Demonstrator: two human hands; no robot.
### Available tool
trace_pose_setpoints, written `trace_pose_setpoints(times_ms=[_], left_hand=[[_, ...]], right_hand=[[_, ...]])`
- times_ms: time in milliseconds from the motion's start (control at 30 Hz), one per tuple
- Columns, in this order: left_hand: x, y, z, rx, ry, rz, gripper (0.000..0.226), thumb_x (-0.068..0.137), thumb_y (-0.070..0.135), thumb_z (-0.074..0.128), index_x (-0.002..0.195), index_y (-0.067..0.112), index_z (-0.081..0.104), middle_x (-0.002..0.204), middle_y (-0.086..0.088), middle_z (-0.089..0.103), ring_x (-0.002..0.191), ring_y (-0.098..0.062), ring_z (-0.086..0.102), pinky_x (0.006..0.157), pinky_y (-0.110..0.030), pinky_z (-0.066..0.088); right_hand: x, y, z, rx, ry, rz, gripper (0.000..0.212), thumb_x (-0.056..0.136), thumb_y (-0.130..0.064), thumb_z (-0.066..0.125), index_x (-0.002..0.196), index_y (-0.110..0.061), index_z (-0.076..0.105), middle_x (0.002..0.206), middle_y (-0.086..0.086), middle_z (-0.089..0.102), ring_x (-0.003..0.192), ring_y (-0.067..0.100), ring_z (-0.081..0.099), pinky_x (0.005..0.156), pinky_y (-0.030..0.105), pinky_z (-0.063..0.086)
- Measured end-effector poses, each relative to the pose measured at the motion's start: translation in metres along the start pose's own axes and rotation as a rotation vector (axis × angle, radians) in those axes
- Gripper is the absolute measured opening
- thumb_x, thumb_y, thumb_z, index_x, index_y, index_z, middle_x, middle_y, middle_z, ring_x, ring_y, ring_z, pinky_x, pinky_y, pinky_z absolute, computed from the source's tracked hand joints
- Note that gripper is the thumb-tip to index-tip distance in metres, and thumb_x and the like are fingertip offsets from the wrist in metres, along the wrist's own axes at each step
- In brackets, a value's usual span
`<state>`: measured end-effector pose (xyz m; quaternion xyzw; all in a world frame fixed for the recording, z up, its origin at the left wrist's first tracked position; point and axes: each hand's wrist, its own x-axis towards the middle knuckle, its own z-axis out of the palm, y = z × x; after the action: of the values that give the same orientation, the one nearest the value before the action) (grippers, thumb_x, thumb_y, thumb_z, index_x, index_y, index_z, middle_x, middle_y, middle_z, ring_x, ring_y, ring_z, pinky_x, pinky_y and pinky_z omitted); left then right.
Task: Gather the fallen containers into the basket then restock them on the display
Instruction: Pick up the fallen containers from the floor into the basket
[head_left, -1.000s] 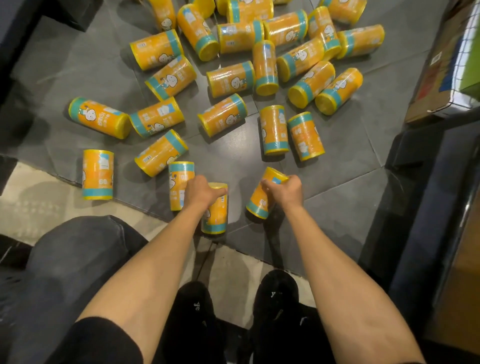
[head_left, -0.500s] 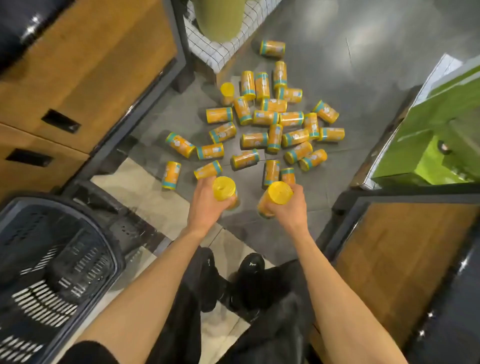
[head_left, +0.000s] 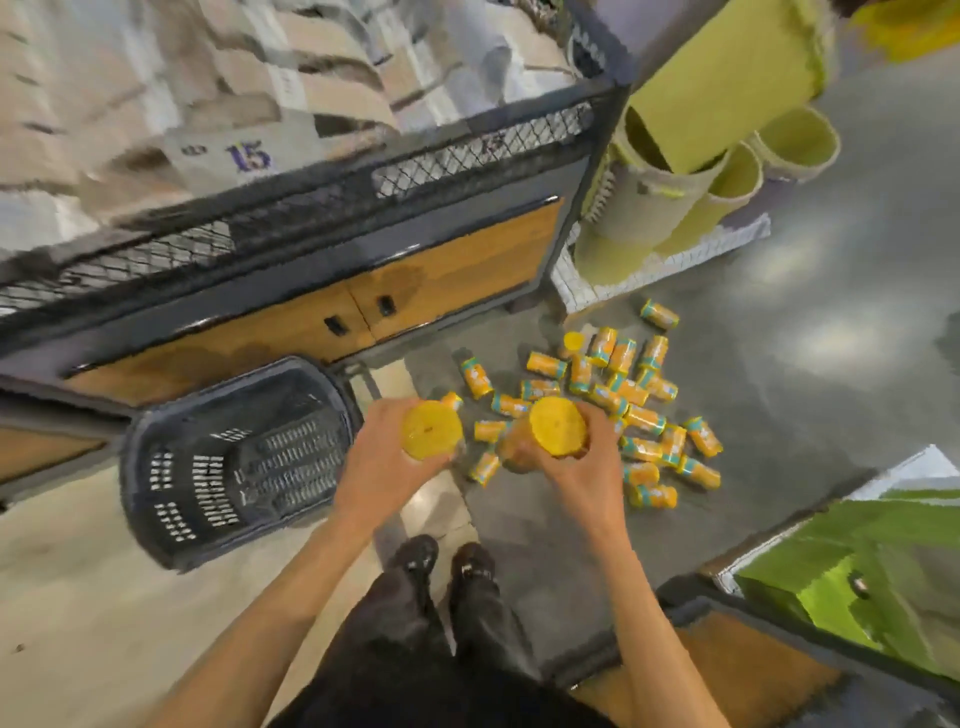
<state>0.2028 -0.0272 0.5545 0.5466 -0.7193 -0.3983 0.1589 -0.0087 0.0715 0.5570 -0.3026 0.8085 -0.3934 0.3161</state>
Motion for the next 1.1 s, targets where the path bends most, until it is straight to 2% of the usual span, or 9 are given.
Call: trace_pose_setpoints(times_ms=[100,167,267,400,500,633,867,1000,1100], left_hand=[[-0.022,0.004,-0.028,-0.013,0.161,-0.071,0.068,0.068,0.040,0.087,0.125,0.020,0.055,0.115,0.003,0.050,0.108,-0.018,0.052,0.089,-0.039,0.046],[-0.035,-0.001,-0.043,-0.060,0.251,-0.108,0.068,0.067,0.041,0.087,0.123,0.022,0.055,0.112,0.007,0.048,0.106,-0.015,0.051,0.087,-0.035,0.045],[-0.058,-0.016,-0.061,-0.075,0.381,-0.121,0.067,0.062,0.050,0.086,0.118,0.027,0.056,0.108,0.009,0.049,0.100,-0.008,0.049,0.081,-0.027,0.041],[-0.081,-0.042,-0.085,-0.058,0.484,-0.225,0.071,0.063,0.049,0.088,0.121,0.024,0.056,0.111,0.007,0.052,0.101,-0.008,0.050,0.082,-0.025,0.043],[-0.097,-0.067,-0.108,-0.055,0.531,-0.263,0.072,0.064,0.049,0.087,0.122,0.022,0.054,0.111,0.007,0.051,0.099,-0.007,0.049,0.082,-0.022,0.042],[-0.110,-0.108,-0.146,-0.046,0.567,-0.331,0.068,0.064,0.044,0.088,0.119,0.022,0.055,0.109,0.007,0.051,0.098,-0.008,0.050,0.082,-0.025,0.044],[-0.105,-0.224,-0.211,-0.016,0.475,-0.412,0.067,0.066,0.046,0.086,0.120,0.021,0.053,0.111,0.004,0.051,0.098,-0.010,0.048,0.082,-0.027,0.044],[-0.090,-0.298,-0.229,0.010,0.346,-0.410,0.065,0.068,0.046,0.085,0.117,0.020,0.051,0.112,0.001,0.050,0.101,-0.014,0.048,0.080,-0.026,0.041],[-0.073,-0.350,-0.233,0.001,0.297,-0.445,0.066,0.069,0.041,0.085,0.119,0.017,0.050,0.114,-0.001,0.049,0.105,-0.018,0.049,0.081,-0.028,0.040]], right_hand=[[0.004,-0.030,0.008,-0.025,-0.148,-0.145,0.068,0.062,-0.037,0.092,0.115,-0.038,0.048,0.107,-0.023,0.051,0.097,-0.002,0.052,0.083,0.008,0.042],[0.008,-0.047,0.017,-0.061,-0.240,-0.231,0.071,0.063,-0.036,0.091,0.118,-0.037,0.047,0.110,-0.020,0.051,0.096,-0.004,0.050,0.079,0.001,0.037],[0.009,-0.067,0.039,-0.111,-0.353,-0.310,0.076,0.064,-0.039,0.090,0.126,-0.028,0.048,0.119,-0.007,0.052,0.105,0.007,0.051,0.081,0.007,0.039],[0.001,-0.090,0.079,-0.157,-0.463,-0.385,0.080,0.064,-0.043,0.090,0.129,-0.028,0.046,0.122,-0.005,0.051,0.109,0.011,0.051,0.089,0.028,0.047],[-0.011,-0.107,0.115,-0.173,-0.542,-0.442,0.077,0.064,-0.041,0.090,0.126,-0.029,0.047,0.121,-0.004,0.051,0.109,0.012,0.052,0.088,0.029,0.048],[-0.031,-0.127,0.168,-0.201,-0.606,-0.485,0.072,0.065,-0.037,0.090,0.121,-0.035,0.046,0.120,-0.006,0.052,0.108,0.009,0.052,0.087,0.021,0.043],[-0.065,-0.144,0.285,-0.275,-0.598,-0.426,0.073,0.066,-0.039,0.089,0.127,-0.029,0.049,0.115,-0.011,0.052,0.104,0.008,0.051,0.086,0.025,0.043],[-0.077,-0.137,0.362,-0.251,-0.583,-0.345,0.066,0.067,-0.038,0.088,0.118,-0.038,0.046,0.112,-0.014,0.054,0.102,0.008,0.054,0.087,0.028,0.046],[-0.074,-0.122,0.419,-0.275,-0.582,-0.319,0.066,0.067,-0.040,0.088,0.120,-0.035,0.048,0.112,-0.013,0.053,0.104,0.009,0.053,0.089,0.030,0.045]])
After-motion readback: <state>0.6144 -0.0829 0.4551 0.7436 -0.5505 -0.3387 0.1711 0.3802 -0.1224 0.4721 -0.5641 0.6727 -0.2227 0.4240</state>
